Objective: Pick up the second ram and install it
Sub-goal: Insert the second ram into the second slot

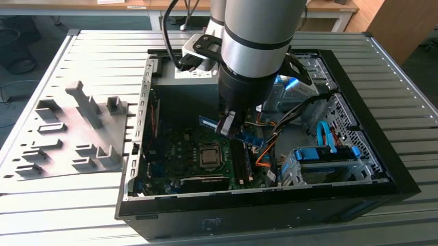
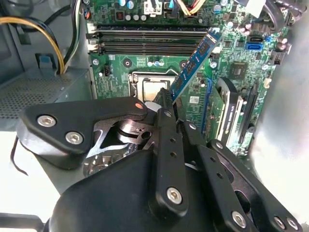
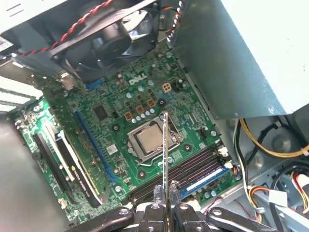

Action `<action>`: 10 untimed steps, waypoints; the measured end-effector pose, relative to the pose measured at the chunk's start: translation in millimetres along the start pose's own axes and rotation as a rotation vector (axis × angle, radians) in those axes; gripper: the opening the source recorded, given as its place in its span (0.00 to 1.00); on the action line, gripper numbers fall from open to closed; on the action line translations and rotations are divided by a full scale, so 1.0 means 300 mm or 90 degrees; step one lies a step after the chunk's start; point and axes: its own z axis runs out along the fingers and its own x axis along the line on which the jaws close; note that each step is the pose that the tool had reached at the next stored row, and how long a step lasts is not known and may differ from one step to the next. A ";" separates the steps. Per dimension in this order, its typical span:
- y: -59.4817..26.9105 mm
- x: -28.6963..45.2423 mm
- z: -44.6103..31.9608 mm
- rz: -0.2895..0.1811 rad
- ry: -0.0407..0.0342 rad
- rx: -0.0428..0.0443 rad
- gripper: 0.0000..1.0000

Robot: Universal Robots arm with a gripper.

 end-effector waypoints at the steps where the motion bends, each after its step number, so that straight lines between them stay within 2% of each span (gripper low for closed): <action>1: 0.000 0.000 0.000 0.006 -0.0003 0.0003 0.14; 10: 0.000 0.000 0.002 0.060 -0.0033 0.0026 0.14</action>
